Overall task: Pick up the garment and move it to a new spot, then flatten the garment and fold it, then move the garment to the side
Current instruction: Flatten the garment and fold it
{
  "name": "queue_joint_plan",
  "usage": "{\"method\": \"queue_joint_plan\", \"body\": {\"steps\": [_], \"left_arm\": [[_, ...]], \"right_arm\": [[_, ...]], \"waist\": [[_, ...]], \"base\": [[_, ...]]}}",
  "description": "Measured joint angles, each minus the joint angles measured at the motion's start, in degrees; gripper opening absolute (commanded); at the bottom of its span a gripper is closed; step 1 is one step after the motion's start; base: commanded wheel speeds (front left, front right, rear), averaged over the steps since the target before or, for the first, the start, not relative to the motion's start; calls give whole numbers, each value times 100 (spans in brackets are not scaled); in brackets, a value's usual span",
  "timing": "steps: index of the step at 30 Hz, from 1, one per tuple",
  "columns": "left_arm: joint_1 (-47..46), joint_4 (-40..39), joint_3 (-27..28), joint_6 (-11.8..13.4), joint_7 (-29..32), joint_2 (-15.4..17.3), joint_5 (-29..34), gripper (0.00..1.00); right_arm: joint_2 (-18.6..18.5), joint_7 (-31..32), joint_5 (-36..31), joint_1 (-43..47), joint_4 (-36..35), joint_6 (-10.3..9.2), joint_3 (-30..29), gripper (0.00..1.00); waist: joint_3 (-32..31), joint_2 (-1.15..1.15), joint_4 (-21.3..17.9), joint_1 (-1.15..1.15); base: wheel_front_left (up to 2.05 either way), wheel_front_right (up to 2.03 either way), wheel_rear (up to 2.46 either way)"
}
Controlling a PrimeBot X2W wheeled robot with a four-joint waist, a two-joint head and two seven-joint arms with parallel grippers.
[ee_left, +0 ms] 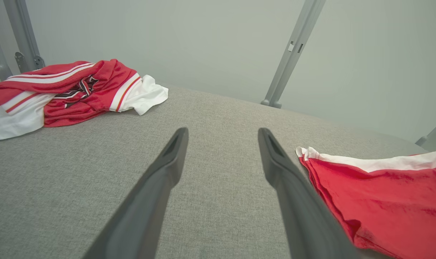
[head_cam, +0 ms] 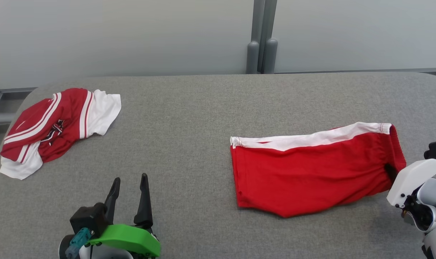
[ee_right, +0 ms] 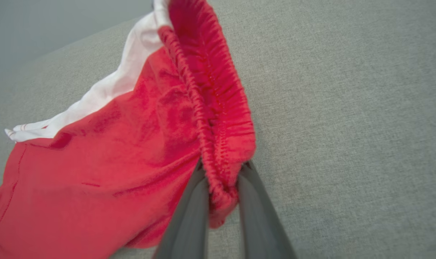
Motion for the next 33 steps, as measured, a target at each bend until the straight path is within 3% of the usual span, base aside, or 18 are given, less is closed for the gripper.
{"method": "queue_joint_plan", "body": {"steps": [6, 20, 26, 33], "left_arm": [[7, -102, -29, 38, 45, 40, 7, 100], [76, -281, -112, 53, 63, 71, 24, 100], [79, -292, -133, 53, 62, 62, 23, 100], [74, -283, -168, 42, 51, 19, 21, 100]], "right_arm": [[221, 137, -30, 150, -399, 0, 41, 0], [870, 712, -96, 425, -2006, 0, 794, 0], [1203, 897, -352, 421, -2037, 0, 1088, 0], [1452, 897, -627, 229, -1462, 0, 1247, 0]], "waist": [[-91, 0, 10, 0], [-222, 0, 217, 0], [-223, 0, 298, 0], [-199, 0, 409, 0]], "base": [[0, 0, 0], [0, 0, 0], [0, 0, 0], [0, 0, 0]]}}
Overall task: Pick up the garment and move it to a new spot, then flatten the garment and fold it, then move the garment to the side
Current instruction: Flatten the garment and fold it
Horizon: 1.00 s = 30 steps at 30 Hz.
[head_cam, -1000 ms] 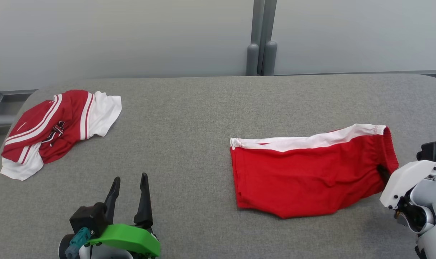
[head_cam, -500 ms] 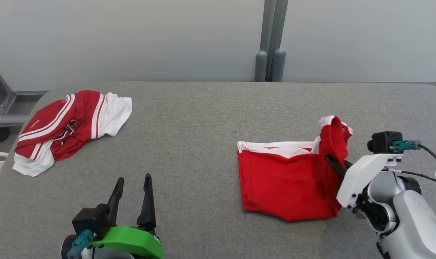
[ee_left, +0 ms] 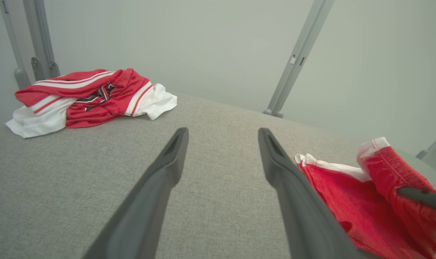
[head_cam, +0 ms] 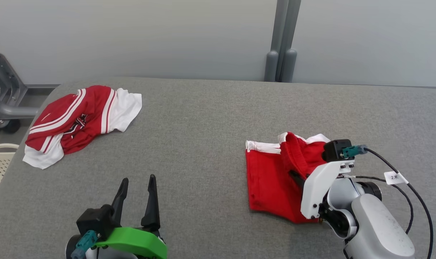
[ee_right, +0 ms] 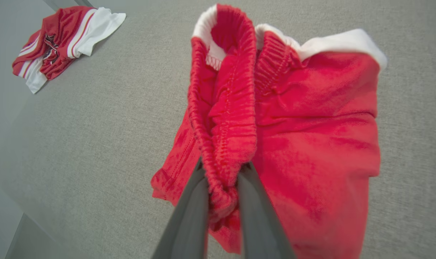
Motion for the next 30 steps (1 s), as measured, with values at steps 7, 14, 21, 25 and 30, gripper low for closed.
{"method": "queue_joint_plan", "body": {"steps": [7, 14, 21, 25, 30], "left_arm": [[-29, 67, -29, -47, -5, -43, -1, 100], [-71, 132, -49, -66, -8, -64, -11, 100], [-79, 155, -43, -71, -13, -67, -26, 100], [-80, 172, -25, -71, -14, -58, -43, 100], [-86, 159, -16, -64, -15, -51, -43, 100]], "right_arm": [[101, -191, -283, -341, 824, 0, 67, 0], [113, -469, -361, -664, 1437, 0, 415, 100], [118, -793, -301, -882, 1516, 0, 1048, 100], [122, -844, -88, -883, 1413, 0, 1391, 100], [123, -1106, -140, -988, 1268, 0, 1489, 100]], "waist": [[42, 0, 136, 0], [83, 0, 229, 0], [89, 0, 232, 0], [86, 0, 195, 0], [81, 0, 131, 0]], "base": [[0, 0, 0], [0, 0, 0], [0, 0, 0], [0, 0, 0], [0, 0, 0]]}}
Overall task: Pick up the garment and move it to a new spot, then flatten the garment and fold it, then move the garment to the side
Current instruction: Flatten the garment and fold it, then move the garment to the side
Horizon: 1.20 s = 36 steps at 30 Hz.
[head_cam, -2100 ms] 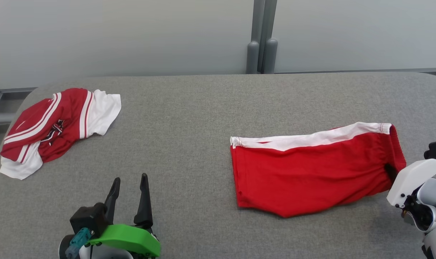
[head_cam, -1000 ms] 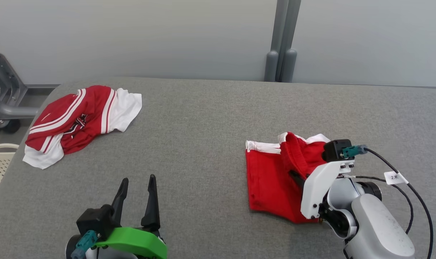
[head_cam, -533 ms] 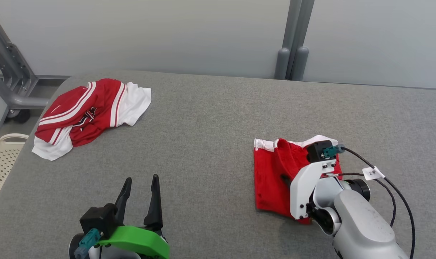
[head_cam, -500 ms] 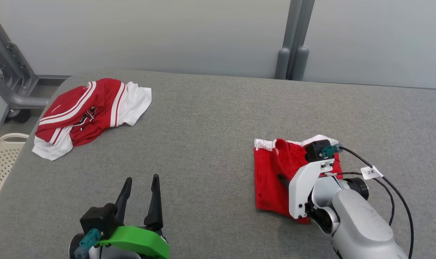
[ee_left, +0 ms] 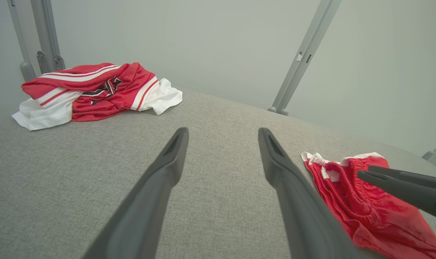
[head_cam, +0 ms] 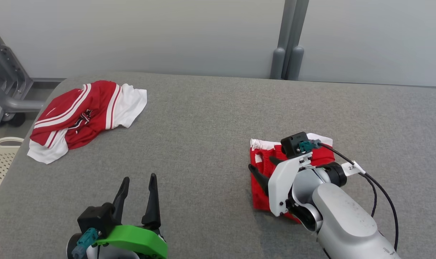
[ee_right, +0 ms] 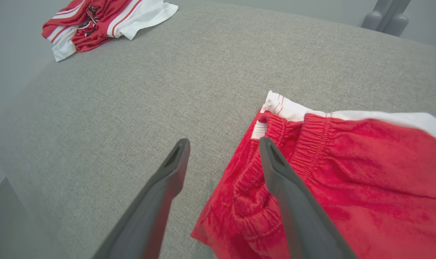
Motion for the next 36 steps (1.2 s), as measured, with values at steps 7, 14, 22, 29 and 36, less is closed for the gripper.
{"method": "queue_joint_plan", "body": {"steps": [7, 14, 22, 29, 36], "left_arm": [[2, -44, 16, 29, -24, 37, 0, 100], [10, -163, 21, 107, 5, 89, 1, 100], [15, -248, -22, 144, 62, 121, 4, 100], [12, -283, -64, 143, 108, 148, 11, 100], [-7, -313, -92, 152, 160, 190, 29, 100]], "right_arm": [[0, -200, -146, -46, -160, 0, -225, 100], [-2, -283, -489, -44, -319, 0, -795, 100], [-293, 35, -634, 170, -502, 0, -1471, 100], [-603, 513, -543, 377, -411, 0, -1858, 100], [-681, 779, -108, 417, -66, 0, -2163, 100]], "waist": [[-25, 0, -124, 0], [-78, 0, -343, 0], [-111, 0, -561, 0], [-38, 0, -505, 0], [79, 0, -229, 0]], "base": [[0, 0, 0], [0, 0, 0], [0, 0, 0], [0, 0, 0], [0, 0, 0]]}}
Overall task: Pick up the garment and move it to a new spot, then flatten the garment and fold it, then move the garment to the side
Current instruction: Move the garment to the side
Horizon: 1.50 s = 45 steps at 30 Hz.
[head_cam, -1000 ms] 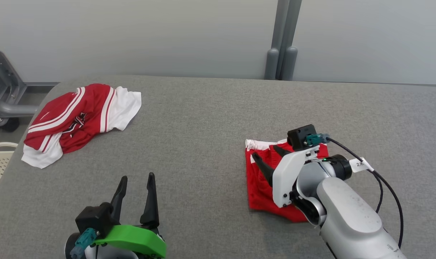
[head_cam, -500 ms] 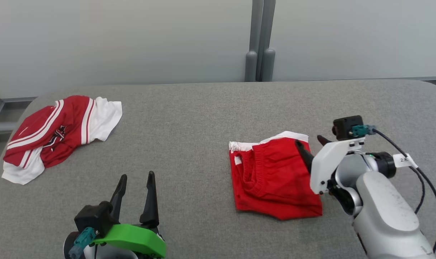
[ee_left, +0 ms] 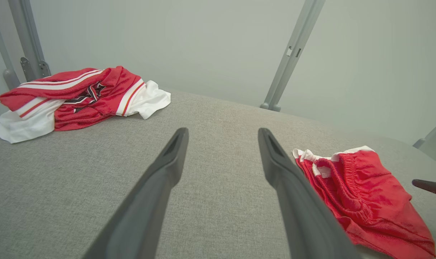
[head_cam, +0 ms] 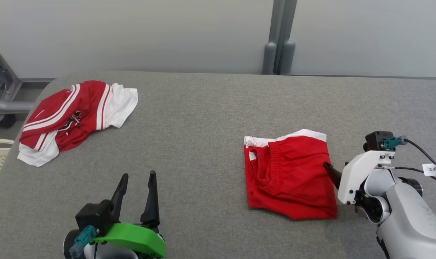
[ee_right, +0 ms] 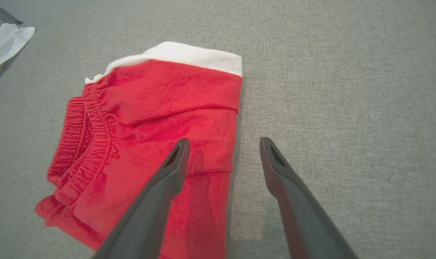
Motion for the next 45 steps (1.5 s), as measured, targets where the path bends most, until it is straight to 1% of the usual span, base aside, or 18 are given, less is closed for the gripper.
{"method": "queue_joint_plan", "body": {"steps": [2, 3, 6, 14, 15, 16, 17, 18, 19, 21, 28, 33, 37, 38, 40, 45], "left_arm": [[-13, -13, -2, 0, 0, 9, 1, 100], [-62, -21, -8, 0, 4, 19, 10, 100], [-76, -24, -8, 1, 10, 26, 18, 100], [-117, -40, -31, 19, 38, 67, 24, 100], [-119, -43, -40, 21, 49, 70, 25, 100], [-119, -45, -46, 24, 51, 71, 29, 100], [-120, -47, -54, 24, 51, 74, 32, 100], [-120, -45, -59, 24, 52, 77, 32, 100], [-121, -41, -60, 24, 52, 81, 32, 100], [-122, -41, -67, 24, 52, 87, 32, 100], [-122, -59, -76, 38, 49, 113, 33, 100], [-124, -111, -94, 41, 42, 114, 48, 100], [-154, -129, -104, 31, 24, 107, 57, 100], [-197, -131, -116, 15, 7, 87, 66, 100], [-251, -127, -132, -7, -2, 51, 78, 100], [-410, -100, -191, -41, -11, -10, 133, 100]], "right_arm": [[-1, 8, 148, -8, 113, 0, -25, 100], [-77, -12, 167, -55, 336, 0, -80, 100], [-87, -54, 196, -136, 602, 0, -127, 100], [-9, -59, 449, -401, 1179, 0, -60, 100], [-9, -59, 487, -424, 1224, 0, -33, 89], [-8, -62, 516, -443, 1261, 0, -9, 58], [-5, -76, 552, -462, 1304, 0, 19, 42], [-2, -86, 570, -481, 1336, 0, 58, 33], [2, -100, 604, -503, 1362, 0, 99, 21], [1, -113, 656, -528, 1403, 0, 170, 0], [-74, -314, 826, -626, 1411, 0, 509, 0], [-255, -415, 857, -764, 1326, 0, 780, 0], [-447, -442, 856, -970, 1220, 0, 951, 0], [-553, -457, 850, -1094, 1180, 0, 1013, 0], [-652, -457, 840, -1228, 1147, 0, 1058, 0], [-739, -468, 798, -1540, 1091, 0, 1165, 0]], "waist": [[41, 0, 72, 0], [111, 0, 178, 0], [176, 0, 276, 0], [267, 0, 400, 0], [267, 0, 399, 0], [267, 0, 395, 0], [267, 0, 390, 0], [267, 0, 384, 0], [266, 0, 376, 0], [266, 0, 357, 0], [267, 0, 195, 0], [265, 0, -48, 0], [282, 0, -319, 0], [298, 0, -477, 0], [321, 0, -648, 0], [413, 0, -1103, 0]], "base": [[0, 0, 0], [0, 0, 0], [0, 0, 0], [0, 0, 0], [0, 0, 0], [0, 0, 0], [0, 0, 0], [0, 0, 0], [0, 0, 0], [0, 0, 0], [0, 0, 0], [0, 0, 0], [0, 0, 0], [0, 0, 0], [0, 0, 0], [0, 0, 0]]}}
